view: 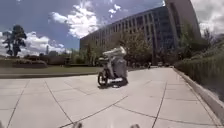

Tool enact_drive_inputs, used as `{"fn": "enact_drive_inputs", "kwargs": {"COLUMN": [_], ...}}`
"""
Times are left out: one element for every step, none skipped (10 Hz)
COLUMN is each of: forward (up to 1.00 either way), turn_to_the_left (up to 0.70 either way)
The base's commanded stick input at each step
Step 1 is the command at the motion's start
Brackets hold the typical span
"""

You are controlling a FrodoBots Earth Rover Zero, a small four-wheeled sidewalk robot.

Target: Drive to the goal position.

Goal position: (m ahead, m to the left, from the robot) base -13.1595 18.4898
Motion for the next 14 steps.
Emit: {"fn": "enact_drive_inputs", "kwargs": {"forward": [0.7, 0.7, 0.7, 0.7, 0.57, 0.05, 0.05, 0.02, -0.17, -0.56, -0.46, 0.0, 0.01, 0.05], "turn_to_the_left": [0.0, 0.0, 0.0, 0.0, 0.0, 0.0, 0.0, 0.0, 0.0, 0.0, 0.0, 0.0, 0.0, 0.0]}}
